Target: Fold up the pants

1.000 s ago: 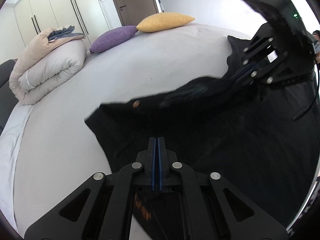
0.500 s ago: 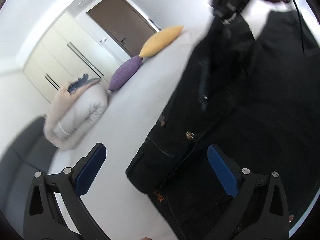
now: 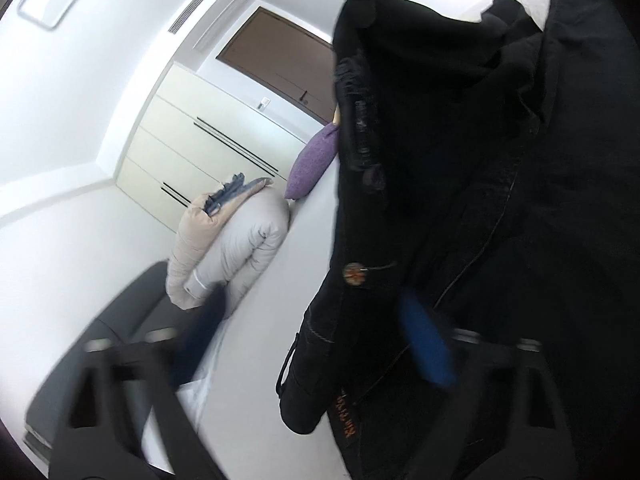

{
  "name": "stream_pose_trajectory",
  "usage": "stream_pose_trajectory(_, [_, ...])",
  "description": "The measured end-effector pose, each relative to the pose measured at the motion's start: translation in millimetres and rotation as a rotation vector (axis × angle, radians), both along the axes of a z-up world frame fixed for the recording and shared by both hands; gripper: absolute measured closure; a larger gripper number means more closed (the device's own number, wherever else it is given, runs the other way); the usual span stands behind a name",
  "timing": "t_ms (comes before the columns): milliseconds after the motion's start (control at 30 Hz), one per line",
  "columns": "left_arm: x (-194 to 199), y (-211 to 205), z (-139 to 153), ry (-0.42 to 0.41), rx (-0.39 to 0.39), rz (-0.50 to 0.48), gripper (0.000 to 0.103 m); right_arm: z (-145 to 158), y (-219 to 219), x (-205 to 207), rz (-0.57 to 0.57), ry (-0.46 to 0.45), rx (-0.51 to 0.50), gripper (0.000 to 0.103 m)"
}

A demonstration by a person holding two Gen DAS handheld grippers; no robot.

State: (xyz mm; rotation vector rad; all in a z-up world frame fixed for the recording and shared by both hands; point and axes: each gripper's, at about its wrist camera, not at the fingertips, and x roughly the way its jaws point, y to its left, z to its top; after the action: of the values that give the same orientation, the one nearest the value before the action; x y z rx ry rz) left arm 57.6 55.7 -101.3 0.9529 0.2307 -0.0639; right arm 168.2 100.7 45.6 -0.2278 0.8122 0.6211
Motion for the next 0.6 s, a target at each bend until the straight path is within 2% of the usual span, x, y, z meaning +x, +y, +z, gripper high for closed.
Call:
stream_pose_trajectory(33, [2,4,2,0.031,-0.03,0.004,0.075,-1,0,1,-0.002,0.004,0.001,0.099])
stream_pose_trajectory(67, [3,7,4,0.045,-0.053,0.008,0.081,-3,-1,0,-0.002,0.002,-0.006,0.099])
stream_pose_trajectory(100, [3,9,5,0.049,-0.067,0.004,0.083,-4,-1,-1,-0.002,-0.002,-0.015,0.099])
stream_pose_trajectory(133, [0,13,7,0.058,-0.081,-0.01,0.095,-6,0,-3,0.0,-0.004,-0.025,0.099])
stream_pose_trajectory(233, [-6,25,15,0.113,-0.142,-0.051,0.098,-10,1,-10,0.018,-0.023,-0.055,0.099])
stream_pose_trajectory(300, [-10,33,21,0.176,-0.176,-0.096,0.098,-15,6,-18,0.047,-0.062,-0.127,0.099])
stream_pose_trajectory(400, [-16,46,32,0.247,-0.17,-0.153,0.098,-34,18,-43,0.114,-0.123,-0.282,0.099])
stream_pose_trajectory(500, [-40,51,32,0.346,-0.152,-0.216,0.098,-67,30,-84,0.193,-0.251,-0.527,0.099])
stream_pose_trajectory(600, [-64,50,21,0.443,-0.059,-0.296,0.098,-102,36,-123,0.263,-0.339,-0.711,0.099])
